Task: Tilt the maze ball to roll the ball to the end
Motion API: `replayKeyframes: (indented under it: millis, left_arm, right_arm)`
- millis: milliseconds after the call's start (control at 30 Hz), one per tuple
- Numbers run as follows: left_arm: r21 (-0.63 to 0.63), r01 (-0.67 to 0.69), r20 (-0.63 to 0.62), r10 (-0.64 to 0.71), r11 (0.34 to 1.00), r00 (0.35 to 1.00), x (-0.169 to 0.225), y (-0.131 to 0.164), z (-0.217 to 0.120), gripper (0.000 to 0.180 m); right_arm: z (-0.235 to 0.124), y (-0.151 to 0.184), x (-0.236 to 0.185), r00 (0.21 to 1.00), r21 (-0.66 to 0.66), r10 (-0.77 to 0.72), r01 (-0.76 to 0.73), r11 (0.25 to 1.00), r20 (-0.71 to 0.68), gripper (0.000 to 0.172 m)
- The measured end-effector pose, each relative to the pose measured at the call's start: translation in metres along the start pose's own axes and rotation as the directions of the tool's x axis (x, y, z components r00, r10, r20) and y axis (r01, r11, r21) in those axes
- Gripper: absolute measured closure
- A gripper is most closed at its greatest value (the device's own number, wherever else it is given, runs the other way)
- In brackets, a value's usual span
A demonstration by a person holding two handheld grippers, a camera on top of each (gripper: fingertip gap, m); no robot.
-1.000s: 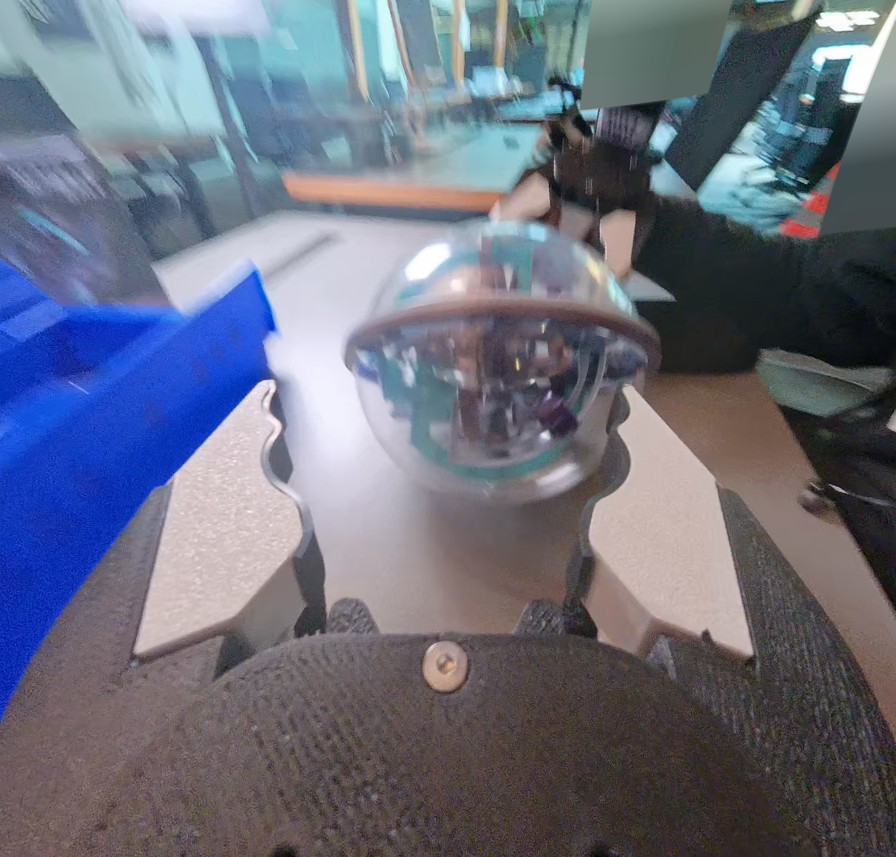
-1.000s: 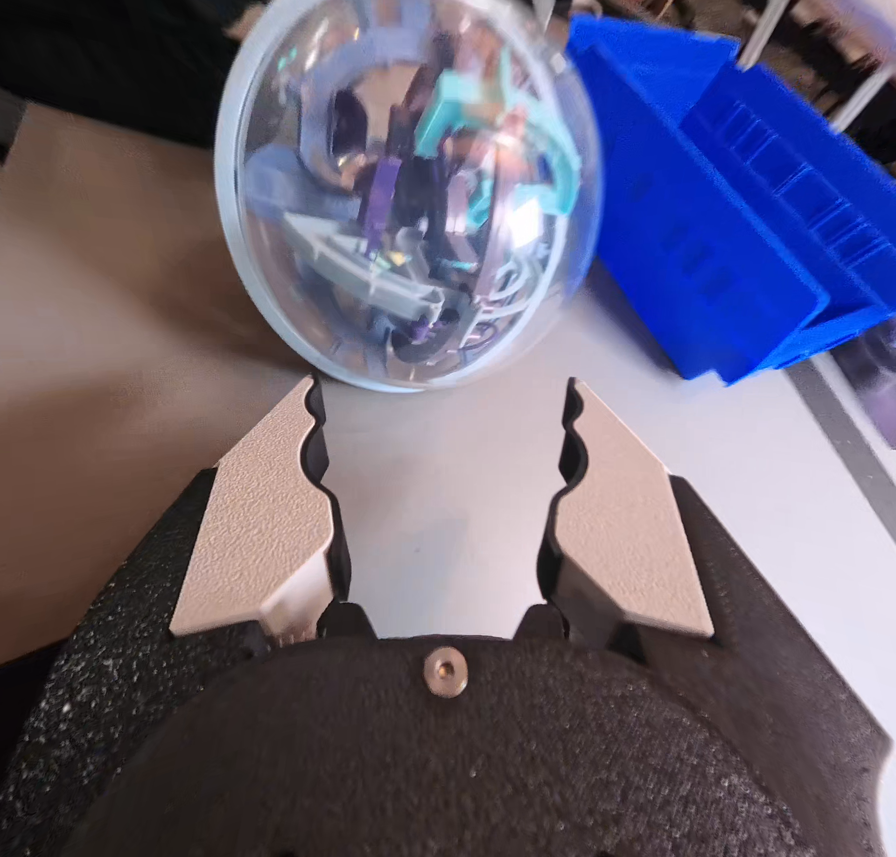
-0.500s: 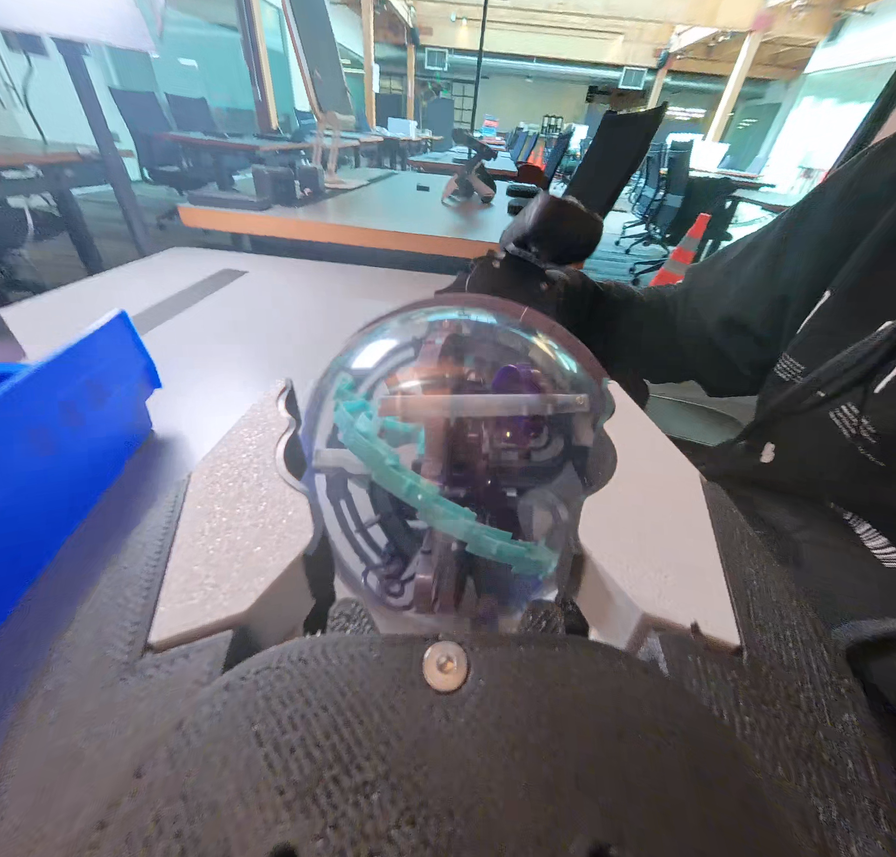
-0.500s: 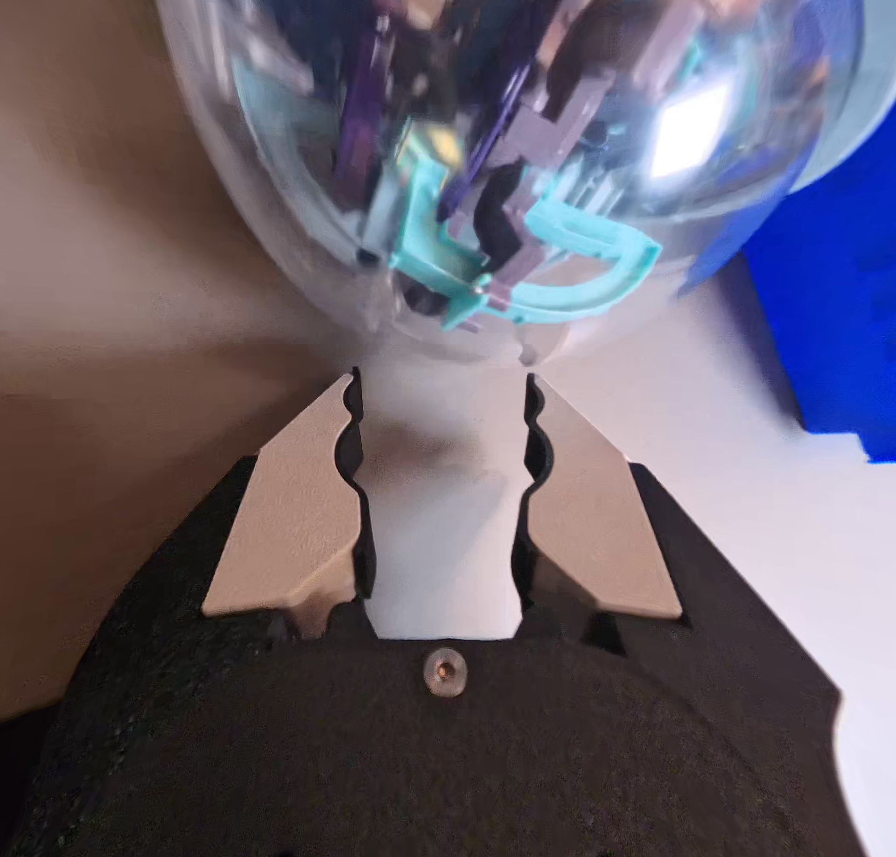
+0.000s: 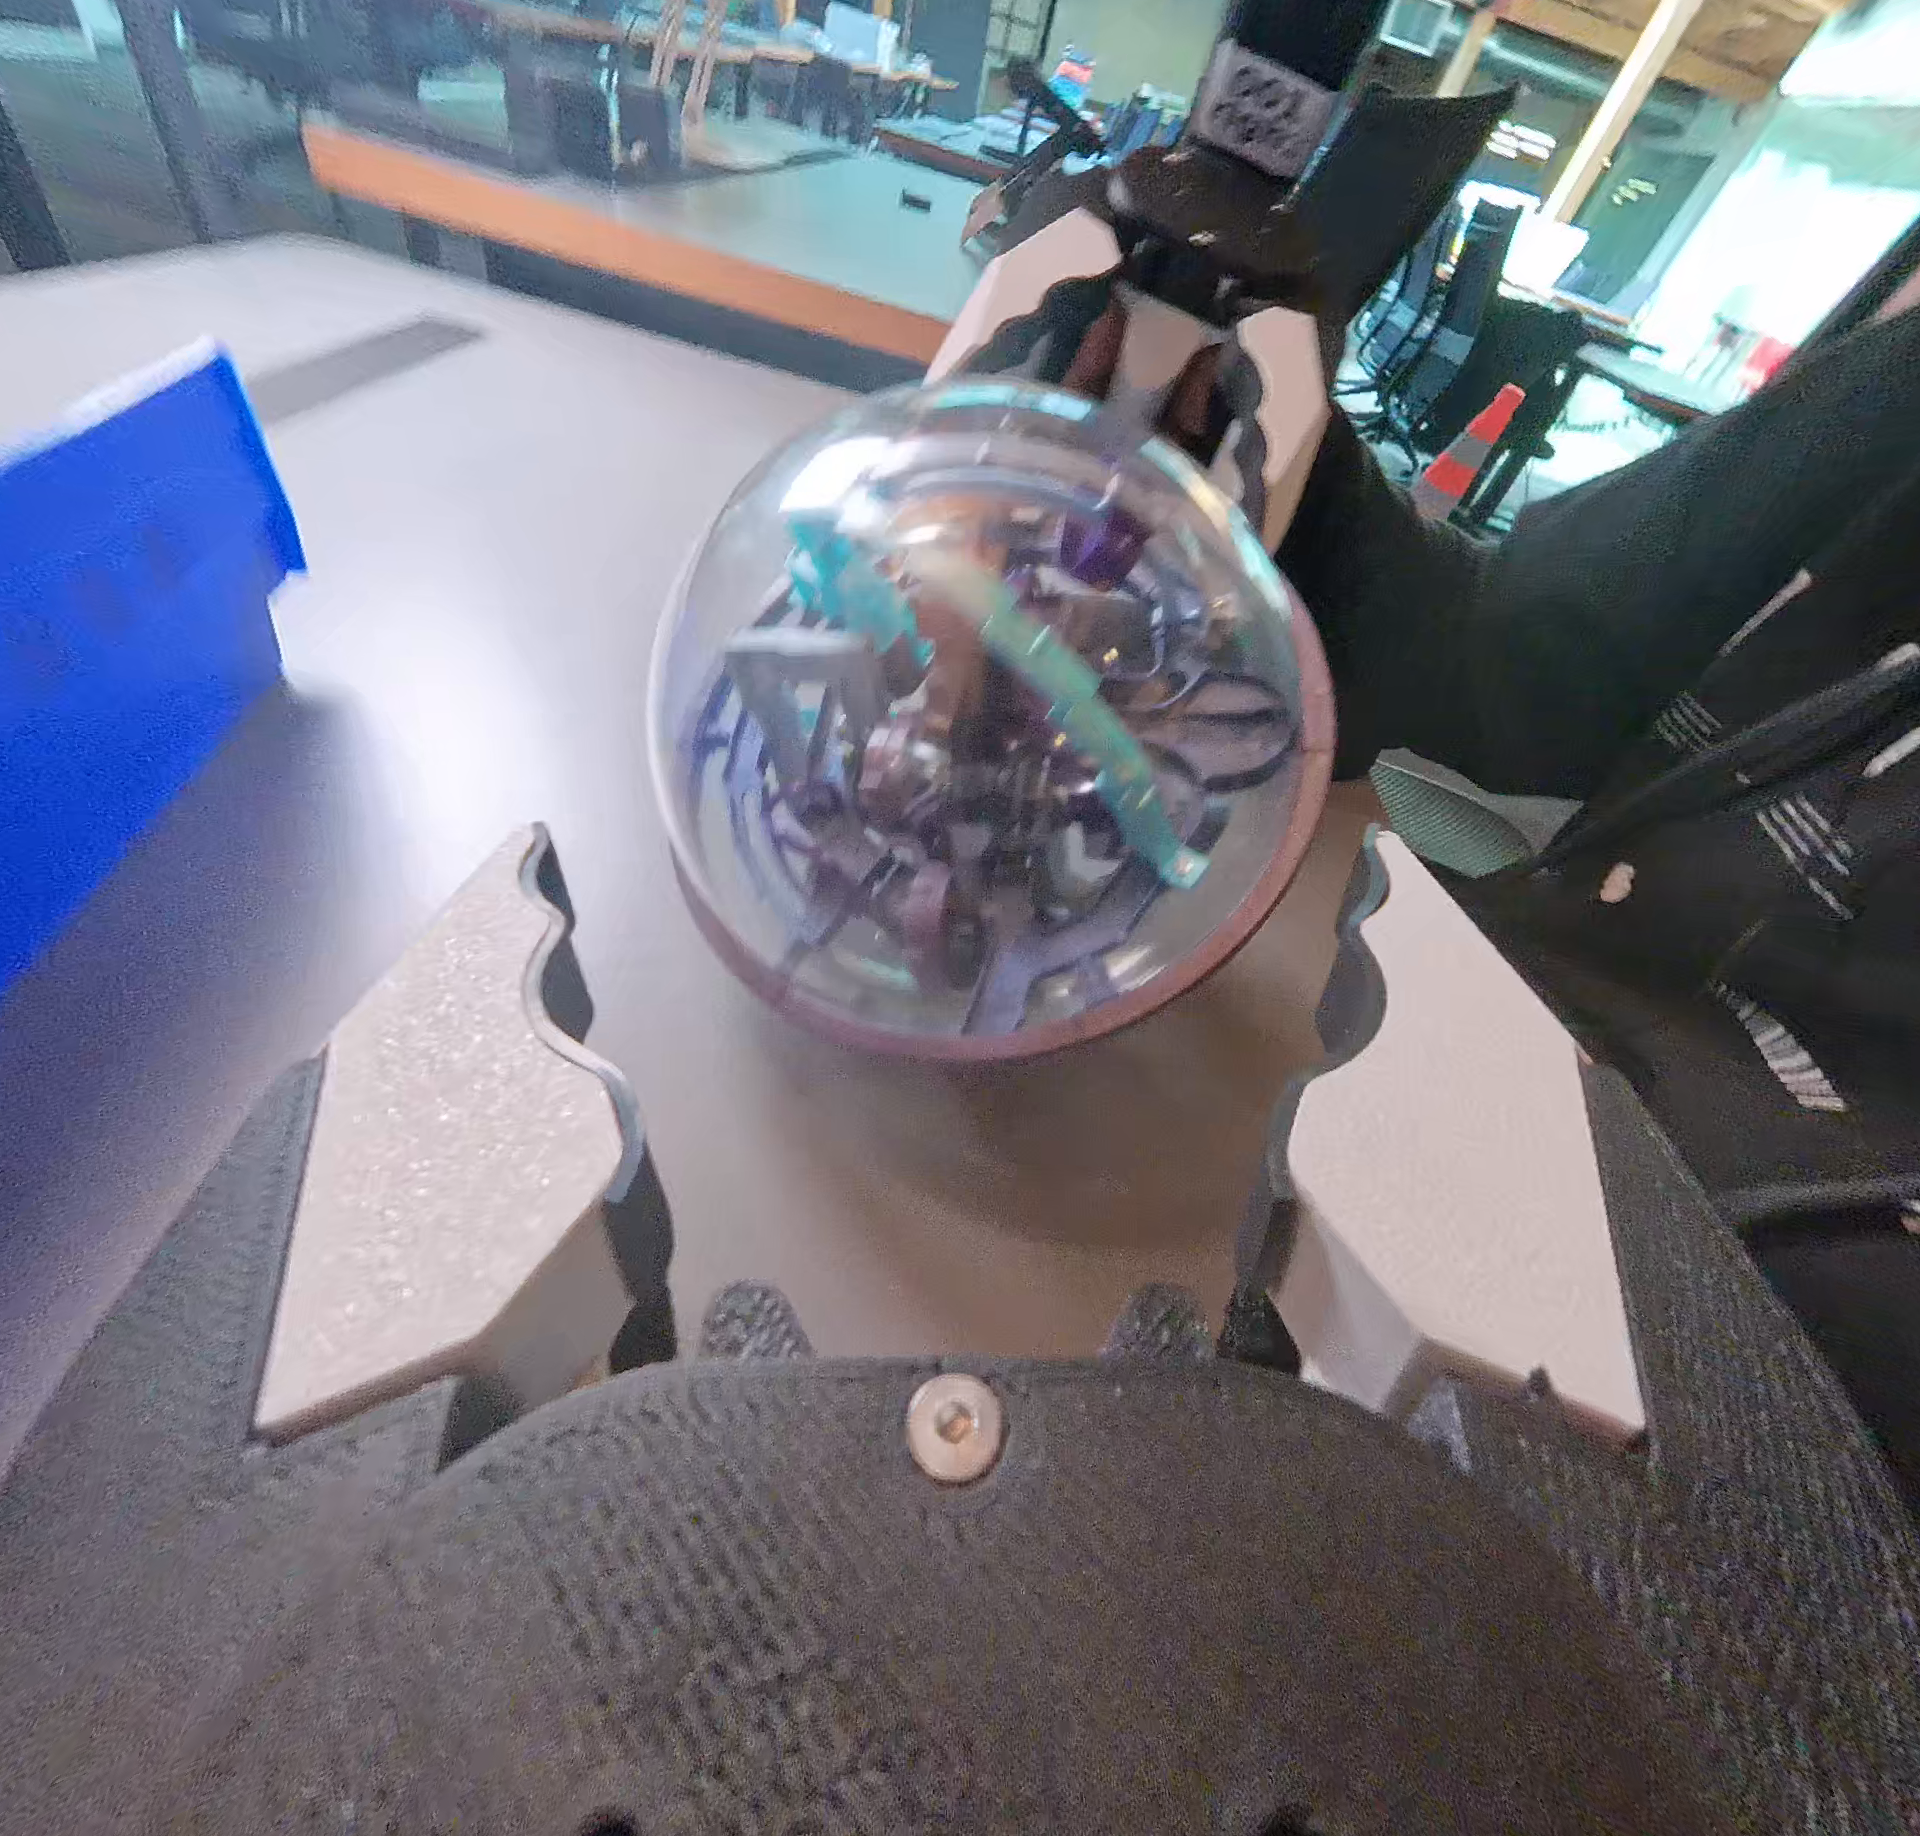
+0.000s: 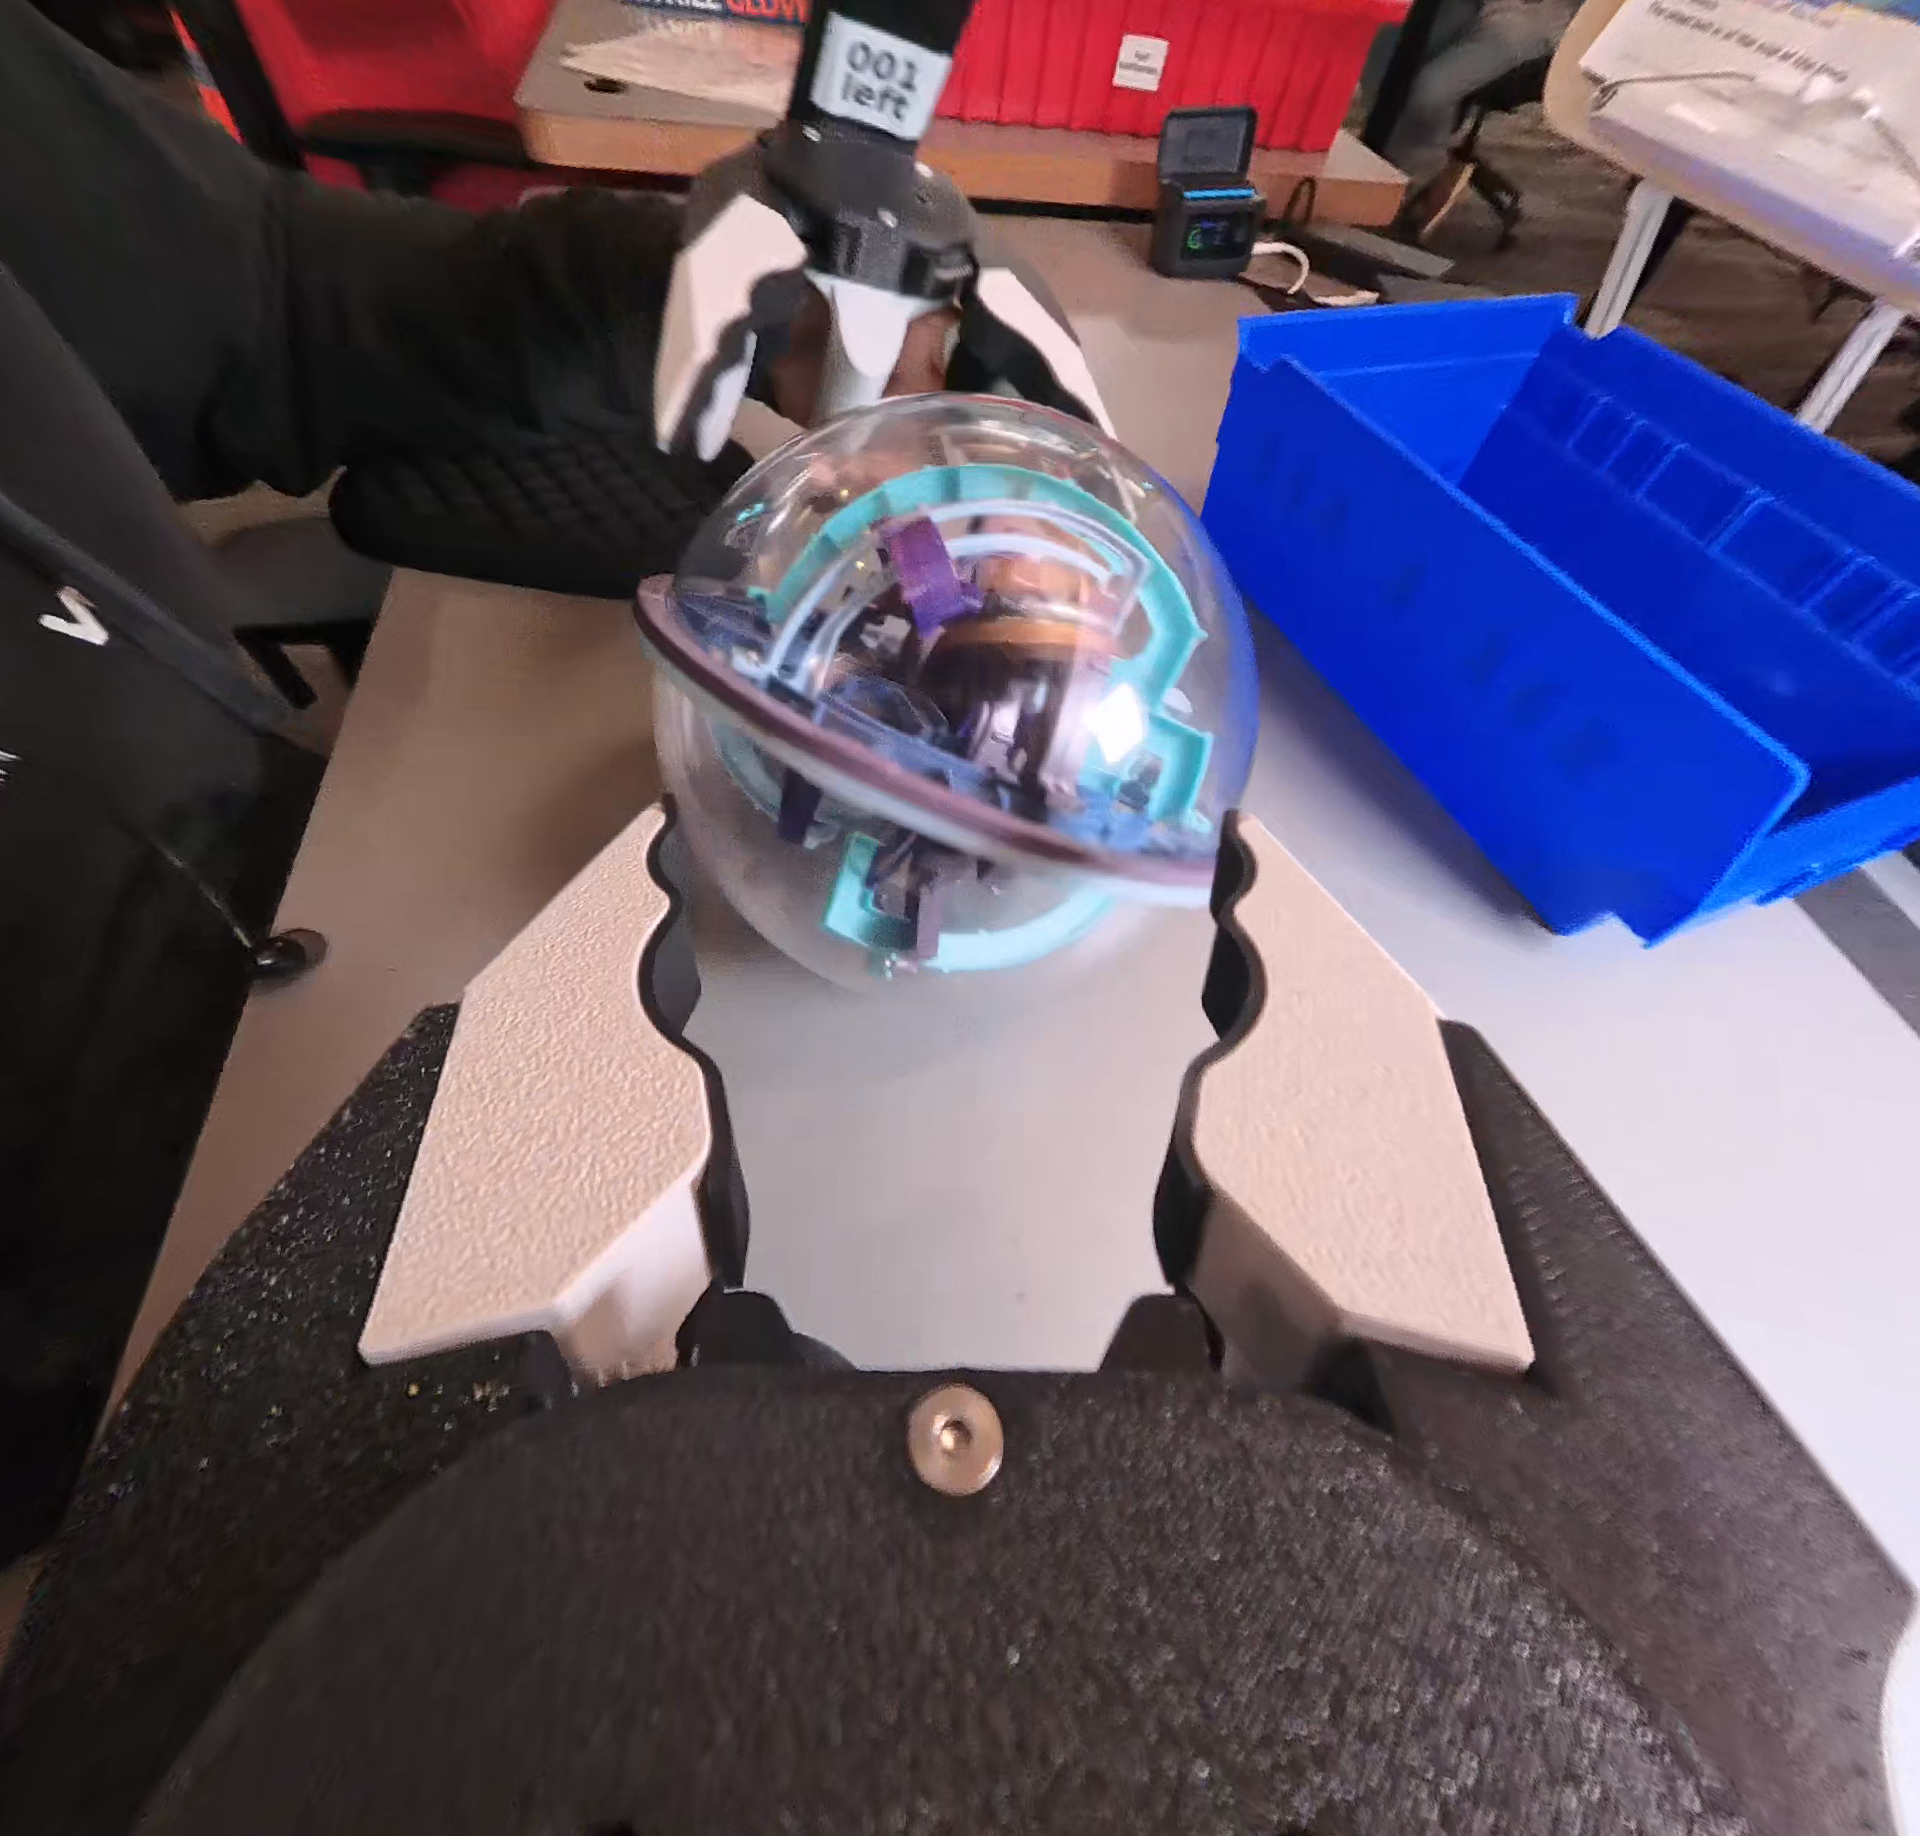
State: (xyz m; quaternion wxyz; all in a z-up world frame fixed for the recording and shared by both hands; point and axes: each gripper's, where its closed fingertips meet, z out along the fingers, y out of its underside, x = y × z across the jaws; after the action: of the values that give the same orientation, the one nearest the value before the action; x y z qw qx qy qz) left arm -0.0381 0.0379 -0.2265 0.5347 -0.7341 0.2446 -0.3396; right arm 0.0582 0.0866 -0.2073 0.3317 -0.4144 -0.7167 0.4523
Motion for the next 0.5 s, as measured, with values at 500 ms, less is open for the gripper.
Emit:
replayKeyframes:
  millis: [500]
  left_arm:
    - [-0.117,-0.365,0.209,0.382,0.924,0.900,-0.013,0.007,0.032,0.035]
  right_arm:
    - [0.040,0.042,0.025,0.953,-0.202,-0.261,0.228,0.952,-0.155,0.065]
